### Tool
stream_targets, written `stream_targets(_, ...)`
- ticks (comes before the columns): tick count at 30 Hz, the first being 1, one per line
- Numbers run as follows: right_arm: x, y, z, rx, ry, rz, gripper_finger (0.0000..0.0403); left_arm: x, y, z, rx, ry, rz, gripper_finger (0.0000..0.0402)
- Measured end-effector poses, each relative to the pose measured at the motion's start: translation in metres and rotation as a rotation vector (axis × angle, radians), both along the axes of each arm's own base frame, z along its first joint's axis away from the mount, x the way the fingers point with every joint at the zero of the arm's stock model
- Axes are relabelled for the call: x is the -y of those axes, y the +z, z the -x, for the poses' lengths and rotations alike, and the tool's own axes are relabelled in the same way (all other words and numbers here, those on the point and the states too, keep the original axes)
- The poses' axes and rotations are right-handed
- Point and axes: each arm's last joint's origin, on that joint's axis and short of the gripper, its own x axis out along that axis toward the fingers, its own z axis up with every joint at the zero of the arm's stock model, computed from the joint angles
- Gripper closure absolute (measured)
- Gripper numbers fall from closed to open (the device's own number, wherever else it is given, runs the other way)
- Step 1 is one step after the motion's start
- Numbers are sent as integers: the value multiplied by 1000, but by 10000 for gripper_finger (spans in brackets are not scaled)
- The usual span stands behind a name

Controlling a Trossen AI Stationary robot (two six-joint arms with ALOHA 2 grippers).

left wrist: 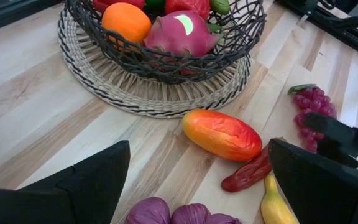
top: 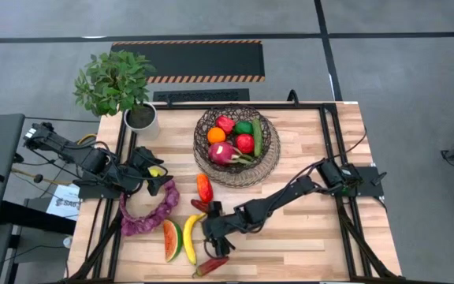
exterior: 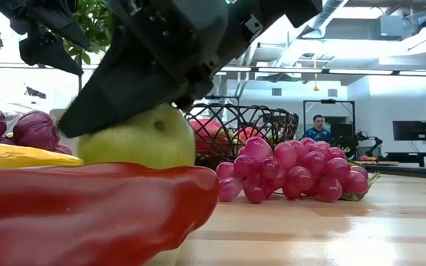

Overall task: Build produce basket
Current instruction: Put the pear into the basket

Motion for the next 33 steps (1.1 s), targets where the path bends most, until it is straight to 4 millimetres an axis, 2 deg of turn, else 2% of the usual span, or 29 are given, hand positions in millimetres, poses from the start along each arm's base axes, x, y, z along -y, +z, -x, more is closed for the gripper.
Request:
stream_targets(2, 3, 7, 1, -1, -5, 0, 125, 0, 0, 0, 0, 0, 0, 34)
stream_targets(10, 9, 54, 10, 60, 12, 5, 126, 0, 0, 0, -4, -9, -12, 34)
stream_targets(16, 19, 96, 23, 115, 14, 28, 126, 0, 0, 0, -4, -9, -20, 34)
stream_targets(25, 48, 162, 56, 178, -86, 165, 126, 0, 0, 0, -4, -8, -21, 34)
stream_targets(33, 72, 210, 87, 244, -172, 211, 126, 0, 0, 0, -1, -3, -26, 34)
